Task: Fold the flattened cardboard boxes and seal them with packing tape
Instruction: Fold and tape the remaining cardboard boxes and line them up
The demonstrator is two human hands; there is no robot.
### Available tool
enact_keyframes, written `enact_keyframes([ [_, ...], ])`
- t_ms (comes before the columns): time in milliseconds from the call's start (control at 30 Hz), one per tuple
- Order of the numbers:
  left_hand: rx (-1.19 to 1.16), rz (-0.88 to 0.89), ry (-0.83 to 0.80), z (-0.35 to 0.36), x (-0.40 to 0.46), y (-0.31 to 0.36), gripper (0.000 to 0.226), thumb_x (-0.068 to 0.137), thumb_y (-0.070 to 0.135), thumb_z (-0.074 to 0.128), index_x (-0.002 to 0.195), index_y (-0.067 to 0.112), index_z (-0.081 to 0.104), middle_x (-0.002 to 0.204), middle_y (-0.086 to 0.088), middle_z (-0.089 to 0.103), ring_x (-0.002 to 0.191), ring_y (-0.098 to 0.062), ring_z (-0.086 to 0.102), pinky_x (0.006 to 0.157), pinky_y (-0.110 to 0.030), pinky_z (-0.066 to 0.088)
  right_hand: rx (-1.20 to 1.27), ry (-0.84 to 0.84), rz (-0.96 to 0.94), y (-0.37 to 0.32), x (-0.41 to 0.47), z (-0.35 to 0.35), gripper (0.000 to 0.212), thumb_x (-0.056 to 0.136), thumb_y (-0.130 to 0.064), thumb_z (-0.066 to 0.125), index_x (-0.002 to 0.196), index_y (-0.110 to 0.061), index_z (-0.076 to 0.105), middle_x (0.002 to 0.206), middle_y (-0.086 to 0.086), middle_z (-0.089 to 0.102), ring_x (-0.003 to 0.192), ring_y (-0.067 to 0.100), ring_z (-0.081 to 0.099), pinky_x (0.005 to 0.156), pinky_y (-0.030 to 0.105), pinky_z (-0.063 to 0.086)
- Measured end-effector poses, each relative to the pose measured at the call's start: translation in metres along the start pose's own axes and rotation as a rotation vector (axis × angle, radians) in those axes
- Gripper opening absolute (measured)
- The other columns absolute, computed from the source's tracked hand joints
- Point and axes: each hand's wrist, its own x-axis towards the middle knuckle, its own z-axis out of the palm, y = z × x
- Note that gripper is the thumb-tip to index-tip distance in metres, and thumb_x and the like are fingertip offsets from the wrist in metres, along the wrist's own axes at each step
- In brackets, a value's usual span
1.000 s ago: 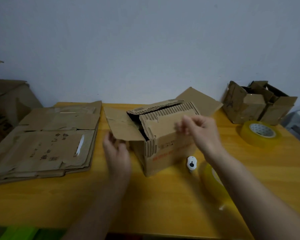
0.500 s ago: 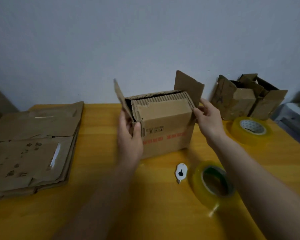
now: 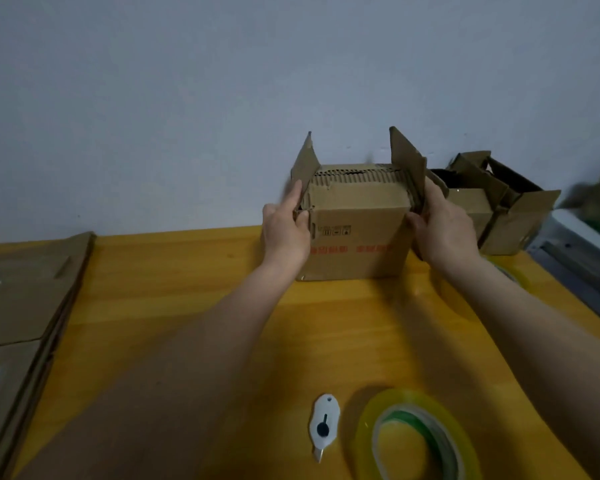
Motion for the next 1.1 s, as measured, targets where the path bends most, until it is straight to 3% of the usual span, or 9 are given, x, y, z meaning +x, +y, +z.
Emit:
enact_keyframes([
  [67,0.035,0.009,-0.009,0.013,0.014,0.000,0.050,0.103,0.020,0.043,0.148,0.038,0.033,0.107,-0.001,0.038,0.071,-0.002,0.040,0.058,-0.007,0.035,-0.021,-0.021,0.000,0.005,0.016,0.003,0.058,0.098,-0.020,0.049,0.149,-0.024,0.024,0.112,0.014,0.063,0.097,0.034,0.059,0.073,0.038,0.046],
  [167,0.055,0.041,-0.023,0.029,0.029,0.003,0.045,0.103,0.020,0.042,0.146,0.036,0.038,0.106,0.000,0.037,0.071,-0.003,0.040,0.056,-0.001,0.035,-0.070,-0.064,-0.002,0.009,0.034,0.007,0.057,0.098,-0.015,0.047,0.150,-0.022,0.023,0.120,0.018,0.058,0.104,0.037,0.056,0.078,0.042,0.046],
  [267,0.076,0.037,-0.031,0.036,0.036,0.005,0.045,0.104,0.022,0.041,0.147,0.036,0.036,0.107,0.001,0.037,0.073,-0.003,0.041,0.055,-0.009,0.033,-0.077,-0.119,0.016,0.010,0.042,0.013,0.061,0.097,-0.014,0.049,0.150,-0.022,0.020,0.127,0.021,0.051,0.110,0.039,0.053,0.085,0.045,0.045],
  [433,0.136,0.036,-0.047,0.021,0.020,-0.004,0.059,0.101,0.021,0.047,0.152,0.033,0.022,0.113,0.001,0.042,0.088,-0.009,0.050,0.073,-0.020,0.040,0.022,-0.141,0.118,0.012,0.026,0.012,0.073,0.094,-0.018,0.056,0.150,-0.015,0.008,0.131,0.021,0.052,0.113,0.041,0.055,0.087,0.051,0.049],
  [500,0.199,0.038,-0.068,0.004,0.003,-0.019,0.052,0.100,0.020,0.048,0.149,0.024,0.031,0.113,0.000,0.052,0.098,-0.015,0.053,0.083,-0.027,0.043,-0.038,-0.150,0.133,0.009,0.007,0.011,0.056,0.095,-0.022,0.053,0.140,-0.010,0.022,0.123,0.022,0.056,0.105,0.043,0.057,0.081,0.051,0.051],
  [633,0.290,0.029,-0.091,-0.048,-0.041,-0.064,0.033,0.096,0.013,0.046,0.125,0.017,0.062,0.098,-0.012,0.072,0.097,-0.032,0.065,0.086,-0.040,0.050,-0.141,-0.270,-0.012,-0.029,-0.033,0.014,0.024,0.096,-0.024,0.050,0.115,-0.011,0.043,0.112,0.014,0.061,0.097,0.035,0.060,0.073,0.044,0.051],
  [867,0.476,-0.069,0.015,-0.196,-0.134,-0.120,0.042,0.093,0.014,0.051,0.135,0.019,0.053,0.076,-0.007,0.062,0.074,-0.028,0.059,0.065,-0.044,0.047,0.004,-0.626,-0.353,-0.153,-0.118,0.044,0.031,0.094,-0.029,0.057,0.121,-0.016,0.058,0.111,0.006,0.065,0.106,0.027,0.058,0.087,0.036,0.047],
  [1000,0.624,-0.189,0.121,-0.275,-0.188,-0.162,0.050,0.090,0.030,0.063,0.136,0.017,0.048,0.119,-0.004,0.054,0.116,-0.027,0.046,0.095,-0.042,0.043,0.049,-0.787,-0.503,-0.225,-0.184,0.074,0.036,0.094,-0.027,0.058,0.127,-0.014,0.056,0.128,0.009,0.058,0.120,0.028,0.052,0.097,0.031,0.039],
  [1100,0.697,-0.288,0.188,-0.321,-0.226,-0.190,0.060,0.088,0.041,0.065,0.139,0.018,0.044,0.141,-0.006,0.042,0.130,-0.027,0.034,0.104,-0.041,0.036,0.094,-0.857,-0.578,-0.274,-0.228,0.091,0.041,0.095,-0.027,0.056,0.133,-0.012,0.052,0.140,0.010,0.049,0.130,0.026,0.044,0.103,0.028,0.033],
])
